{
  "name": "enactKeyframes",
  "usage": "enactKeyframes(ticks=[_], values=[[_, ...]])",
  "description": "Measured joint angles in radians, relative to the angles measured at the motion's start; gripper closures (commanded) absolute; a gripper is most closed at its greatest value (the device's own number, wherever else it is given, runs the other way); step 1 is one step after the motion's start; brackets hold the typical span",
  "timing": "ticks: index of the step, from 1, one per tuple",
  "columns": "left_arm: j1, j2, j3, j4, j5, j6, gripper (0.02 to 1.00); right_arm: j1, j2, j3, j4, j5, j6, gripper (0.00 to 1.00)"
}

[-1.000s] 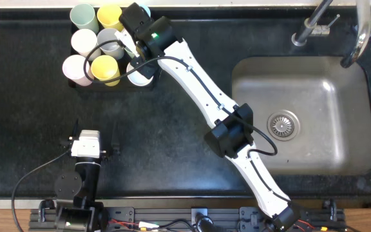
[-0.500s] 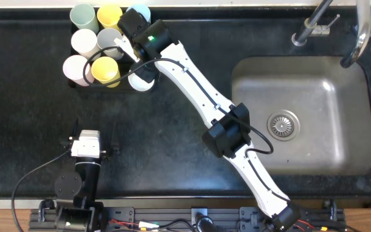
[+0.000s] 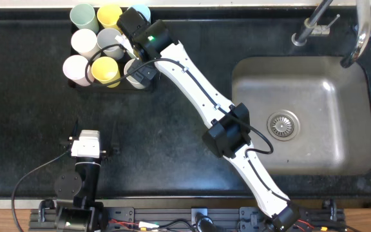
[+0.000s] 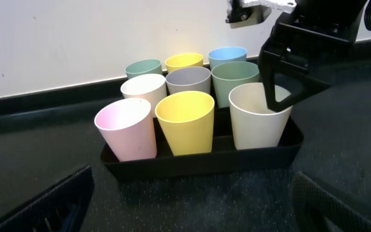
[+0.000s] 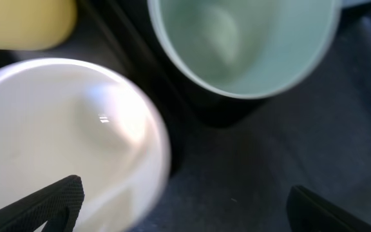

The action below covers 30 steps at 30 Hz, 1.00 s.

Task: Store Cups

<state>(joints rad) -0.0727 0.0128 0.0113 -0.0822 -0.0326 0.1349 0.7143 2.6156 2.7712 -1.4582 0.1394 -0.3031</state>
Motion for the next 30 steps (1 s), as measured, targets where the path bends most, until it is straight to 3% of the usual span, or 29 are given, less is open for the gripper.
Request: enactKeyframes(ticks=[5, 14, 17, 22, 26, 30], values=[[0.0, 0.0, 0.0, 0.0, 0.0, 0.0, 0.02, -0.003, 0.0, 0.049, 0.003, 0.071, 0.071, 0.003], [0.0, 0.0, 0.0, 0.0, 0.0, 0.0, 0.02, -0.076, -0.085, 0.241, -0.027, 0.112, 0.182, 0.003], [0.0, 0.0, 0.0, 0.0, 0.0, 0.0, 0.02, -0.131, -0.185, 0.25, -0.091, 0.151, 0.22, 0.003], [0.0, 0.0, 0.0, 0.0, 0.0, 0.0, 0.02, -0.322, -0.399, 0.256, -0.226, 0.19, 0.269, 0.003], [0.0, 0.0, 0.0, 0.0, 0.0, 0.0, 0.02, -0.511, -0.62, 0.05, -0.219, 0.195, 0.309, 0.005], [0.0, 0.0, 0.0, 0.0, 0.0, 0.0, 0.02, -0.599, -0.89, -0.378, -0.221, 0.112, 0.331, 0.005]])
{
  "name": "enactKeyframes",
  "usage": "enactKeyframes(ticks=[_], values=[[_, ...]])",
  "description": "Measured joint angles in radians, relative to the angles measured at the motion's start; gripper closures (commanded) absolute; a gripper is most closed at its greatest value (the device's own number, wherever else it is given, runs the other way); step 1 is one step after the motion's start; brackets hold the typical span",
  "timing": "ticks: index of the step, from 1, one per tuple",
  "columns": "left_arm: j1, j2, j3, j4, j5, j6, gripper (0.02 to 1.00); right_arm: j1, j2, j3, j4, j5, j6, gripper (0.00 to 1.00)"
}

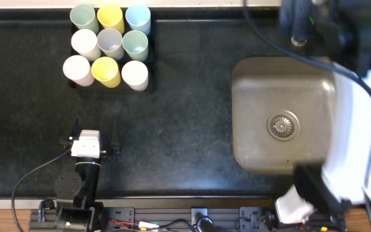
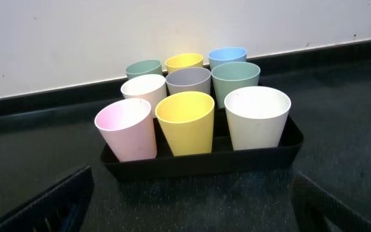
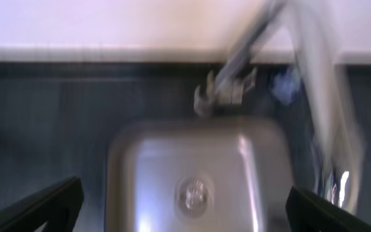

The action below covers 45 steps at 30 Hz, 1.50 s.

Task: Store Cups

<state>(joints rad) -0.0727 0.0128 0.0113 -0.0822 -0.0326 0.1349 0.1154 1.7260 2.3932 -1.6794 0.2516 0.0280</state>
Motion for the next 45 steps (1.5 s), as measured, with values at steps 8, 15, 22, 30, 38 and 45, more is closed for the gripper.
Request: enactKeyframes(ticks=[8, 15, 22, 30, 38, 45], values=[[0.0, -0.002, -0.001, 0.0, 0.0, 0.0, 0.02, -0.007, -0.664, -1.143, 0.867, -0.166, 0.006, 0.005], [0.0, -0.003, -0.001, 0.001, 0.0, 0.0, 0.02, -0.002, -1.164, -1.939, 1.987, -0.195, -0.04, 0.003], [0.0, -0.002, -0.001, 0.0, 0.0, 0.0, 0.02, -0.002, -1.298, -2.27, 2.033, -0.196, -0.059, 0.003], [0.0, -0.003, -0.001, 0.0, 0.0, 0.0, 0.02, -0.002, -1.315, -2.304, 2.032, -0.196, -0.063, 0.003], [0.0, -0.002, -0.001, 0.001, 0.0, 0.0, 0.02, -0.005, -1.538, -2.375, 1.718, -0.196, -0.063, 0.003], [0.0, -0.003, -0.001, 0.0, 0.001, 0.0, 0.023, -0.008, -1.666, -2.375, 1.603, -0.2, -0.065, 0.005]])
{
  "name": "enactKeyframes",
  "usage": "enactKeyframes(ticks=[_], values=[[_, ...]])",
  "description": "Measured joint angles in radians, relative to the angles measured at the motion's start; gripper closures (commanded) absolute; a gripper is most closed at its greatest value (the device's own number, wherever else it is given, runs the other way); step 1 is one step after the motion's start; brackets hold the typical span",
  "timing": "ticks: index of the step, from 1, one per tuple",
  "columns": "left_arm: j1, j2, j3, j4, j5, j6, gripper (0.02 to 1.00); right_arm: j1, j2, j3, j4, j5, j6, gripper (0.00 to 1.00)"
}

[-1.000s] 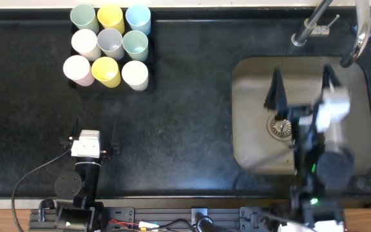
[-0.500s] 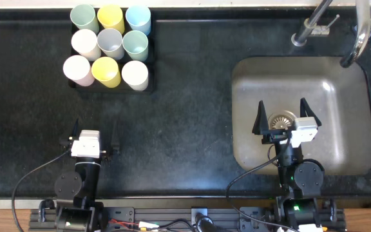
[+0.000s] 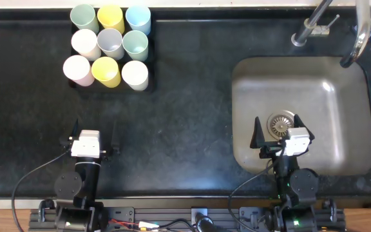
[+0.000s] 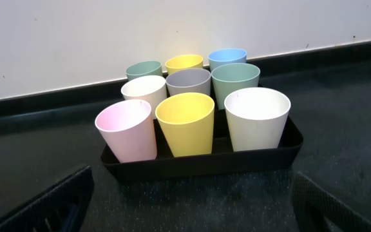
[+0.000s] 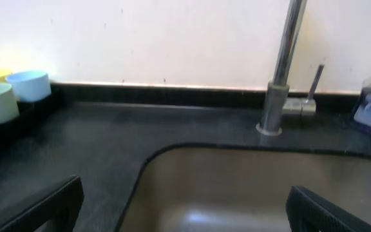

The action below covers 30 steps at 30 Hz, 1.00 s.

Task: Store Cups

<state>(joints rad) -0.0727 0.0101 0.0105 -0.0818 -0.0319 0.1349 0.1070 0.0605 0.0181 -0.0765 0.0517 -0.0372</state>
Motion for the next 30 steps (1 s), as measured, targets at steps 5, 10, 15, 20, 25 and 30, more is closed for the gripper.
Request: enactKeyframes(ticks=[5, 10, 15, 20, 25, 30], values=[[0.0, 0.0, 0.0, 0.0, 0.0, 0.0, 0.02, -0.007, -0.043, 0.0, -0.002, -0.002, 0.0, 0.003], [0.0, 0.0, 0.0, 0.0, 0.0, 0.0, 0.02, -0.059, -0.046, 0.0, -0.003, -0.003, 0.0, 0.005], [0.0, 0.0, 0.0, 0.0, 0.0, 0.0, 0.02, -0.118, -0.046, 0.0, -0.003, -0.002, 0.0, 0.005], [0.0, 0.0, 0.0, 0.0, 0.0, 0.0, 0.02, -0.121, -0.046, 0.0, -0.003, -0.003, 0.0, 0.005], [0.0, 0.0, 0.0, 0.0, 0.0, 0.0, 0.02, -0.121, -0.046, 0.0, -0.003, -0.003, 0.0, 0.005], [0.0, 0.0, 0.0, 0.0, 0.0, 0.0, 0.02, -0.121, -0.046, 0.0, -0.003, -0.003, -0.001, 0.003]])
